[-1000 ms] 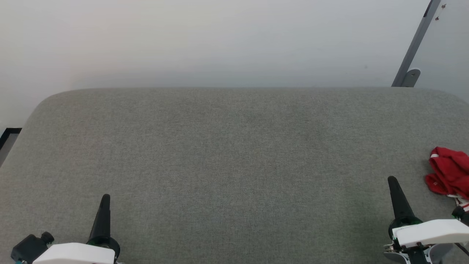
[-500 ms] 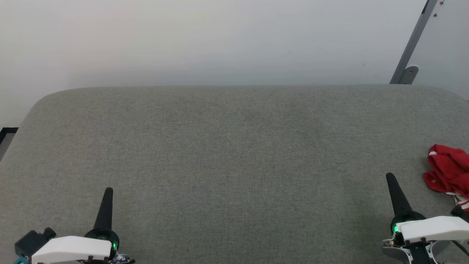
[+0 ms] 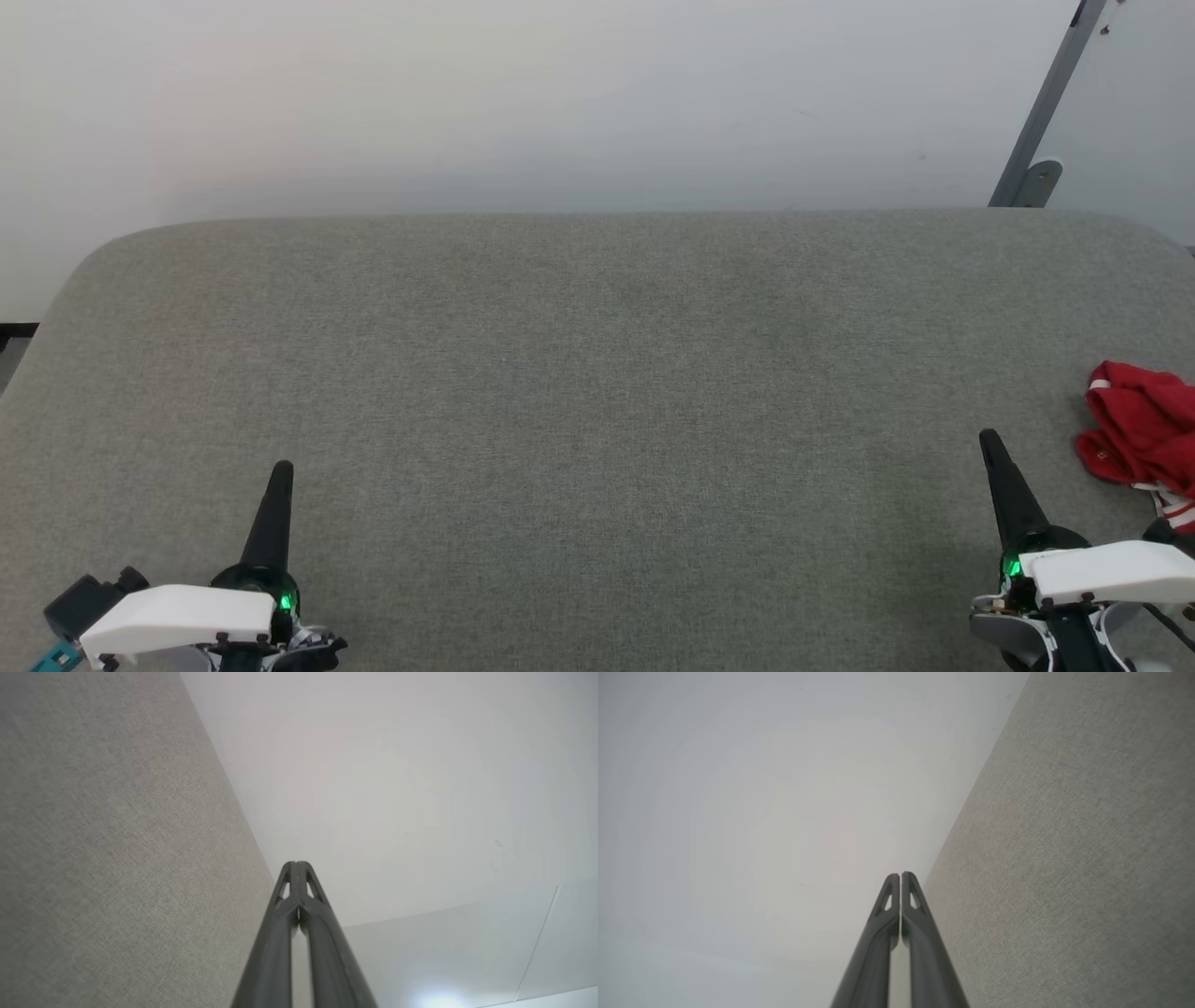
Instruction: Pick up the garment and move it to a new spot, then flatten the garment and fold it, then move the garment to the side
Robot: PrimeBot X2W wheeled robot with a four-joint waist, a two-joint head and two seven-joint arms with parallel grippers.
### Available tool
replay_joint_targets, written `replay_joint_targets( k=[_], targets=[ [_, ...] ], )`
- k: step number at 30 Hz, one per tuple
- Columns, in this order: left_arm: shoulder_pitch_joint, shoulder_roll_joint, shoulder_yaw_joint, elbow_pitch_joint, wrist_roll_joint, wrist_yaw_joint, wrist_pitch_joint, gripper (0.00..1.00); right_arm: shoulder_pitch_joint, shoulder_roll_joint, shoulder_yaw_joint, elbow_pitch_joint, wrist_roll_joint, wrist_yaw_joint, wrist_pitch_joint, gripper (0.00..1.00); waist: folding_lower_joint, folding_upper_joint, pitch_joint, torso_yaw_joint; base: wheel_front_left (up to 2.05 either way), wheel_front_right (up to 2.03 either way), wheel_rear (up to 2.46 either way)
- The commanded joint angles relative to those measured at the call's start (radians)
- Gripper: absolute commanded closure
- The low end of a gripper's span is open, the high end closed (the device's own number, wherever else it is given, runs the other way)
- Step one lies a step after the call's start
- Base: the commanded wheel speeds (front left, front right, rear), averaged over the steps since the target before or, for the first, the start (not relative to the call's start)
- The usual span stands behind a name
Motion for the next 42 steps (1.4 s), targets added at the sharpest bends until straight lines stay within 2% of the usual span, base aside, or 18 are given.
replay_joint_targets(
  k=[1,32,42],
  targets=[
    [-0.025,-0.002,0.006,-0.001,-0.027,0.002,0.008,1.0,-0.023,0.002,-0.003,0.0,0.027,0.0,0.008,1.0,0.0,0.0,0.001,-0.001,0.0,0.0,0.0],
    [-0.079,-0.029,0.023,0.034,-0.233,0.002,0.071,1.0,-0.057,0.013,-0.006,0.03,0.245,0.0,0.049,1.0,0.0,0.0,0.019,-0.018,0.0,0.0,0.0],
    [-0.088,-0.034,0.027,0.038,-0.257,0.002,0.081,1.0,-0.059,0.014,-0.007,0.033,0.274,0.0,0.054,1.0,0.0,0.0,0.022,-0.021,0.0,0.0,0.0]
  ],
)
